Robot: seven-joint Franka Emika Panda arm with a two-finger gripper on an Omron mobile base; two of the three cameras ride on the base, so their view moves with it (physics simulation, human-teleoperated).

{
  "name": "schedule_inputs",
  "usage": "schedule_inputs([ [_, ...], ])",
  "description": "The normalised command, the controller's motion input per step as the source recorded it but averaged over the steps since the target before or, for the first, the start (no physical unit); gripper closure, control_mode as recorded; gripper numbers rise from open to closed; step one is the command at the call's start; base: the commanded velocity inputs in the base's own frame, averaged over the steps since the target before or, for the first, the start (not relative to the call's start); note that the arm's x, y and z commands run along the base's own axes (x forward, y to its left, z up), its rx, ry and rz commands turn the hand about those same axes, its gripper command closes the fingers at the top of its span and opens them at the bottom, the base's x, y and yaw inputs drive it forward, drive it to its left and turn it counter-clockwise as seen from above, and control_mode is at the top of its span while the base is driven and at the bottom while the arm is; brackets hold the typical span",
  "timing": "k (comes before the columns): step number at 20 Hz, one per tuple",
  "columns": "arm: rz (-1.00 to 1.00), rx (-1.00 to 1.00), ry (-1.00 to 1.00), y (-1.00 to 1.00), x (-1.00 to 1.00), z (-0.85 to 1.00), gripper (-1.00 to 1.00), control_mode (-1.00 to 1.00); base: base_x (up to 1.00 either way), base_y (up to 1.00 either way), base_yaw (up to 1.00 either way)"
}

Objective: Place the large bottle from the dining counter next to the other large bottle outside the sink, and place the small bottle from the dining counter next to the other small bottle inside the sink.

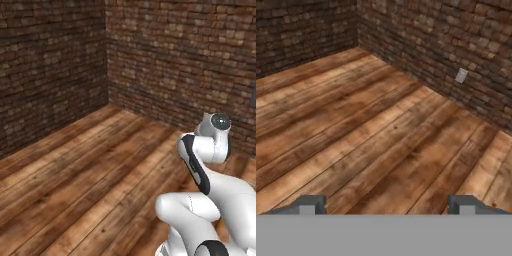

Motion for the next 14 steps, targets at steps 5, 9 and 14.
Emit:
schedule_inputs([
  [5, 0.0, 0.0, 0.0, 0.0, 0.0, 0.0, -1.0, 1.0, 0.95, 0.9, 0.52],
  [9, 0.0, 0.0, 0.0, 0.0, 0.0, 0.0, -1.0, 1.0, 0.84, 0.89, 0.55],
  [14, 0.0, 0.0, 0.0, 0.0, 0.0, 0.0, -1.0, 1.0, 0.74, 0.89, 0.57],
])
